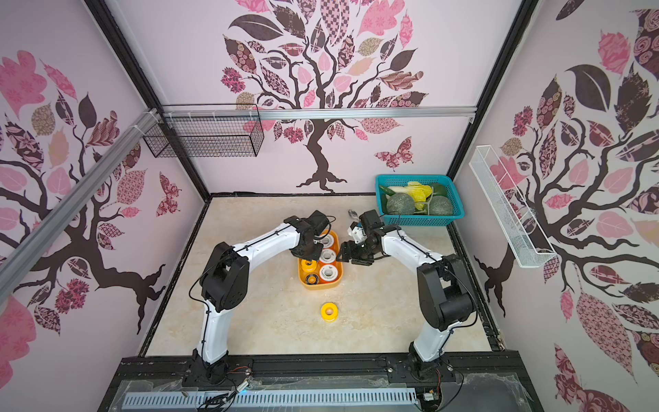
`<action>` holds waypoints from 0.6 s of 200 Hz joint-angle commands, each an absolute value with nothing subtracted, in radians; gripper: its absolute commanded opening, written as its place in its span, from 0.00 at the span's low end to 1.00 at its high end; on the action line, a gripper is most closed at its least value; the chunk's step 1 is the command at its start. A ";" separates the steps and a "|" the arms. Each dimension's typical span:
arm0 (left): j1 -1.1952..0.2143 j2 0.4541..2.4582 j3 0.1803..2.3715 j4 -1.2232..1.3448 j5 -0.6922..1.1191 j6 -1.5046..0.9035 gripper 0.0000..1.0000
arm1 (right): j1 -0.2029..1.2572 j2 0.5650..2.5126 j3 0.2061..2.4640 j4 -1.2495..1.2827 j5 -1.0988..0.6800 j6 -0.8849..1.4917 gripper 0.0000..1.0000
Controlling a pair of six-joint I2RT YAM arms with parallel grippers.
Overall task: Put the sealing tape into the storage box
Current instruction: Adjust the sealing tape in the storage box.
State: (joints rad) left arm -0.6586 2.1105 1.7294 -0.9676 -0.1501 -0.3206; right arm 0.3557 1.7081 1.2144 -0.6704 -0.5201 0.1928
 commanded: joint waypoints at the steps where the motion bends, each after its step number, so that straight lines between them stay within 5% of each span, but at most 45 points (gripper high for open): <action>1: -0.653 2.132 1.731 -0.976 -0.157 -0.316 0.03 | 0.350 1.713 1.220 -0.682 -0.521 0.177 0.75; 120: -0.652 2.119 1.708 -0.909 -0.176 -0.316 0.03 | 0.350 1.710 1.211 -0.678 -0.522 0.175 0.75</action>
State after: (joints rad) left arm -0.6586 2.1143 1.7287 -0.9340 -0.1787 -0.3172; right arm 0.3557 1.7081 1.2144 -0.6708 -0.5201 0.1928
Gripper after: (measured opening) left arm 0.050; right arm 0.750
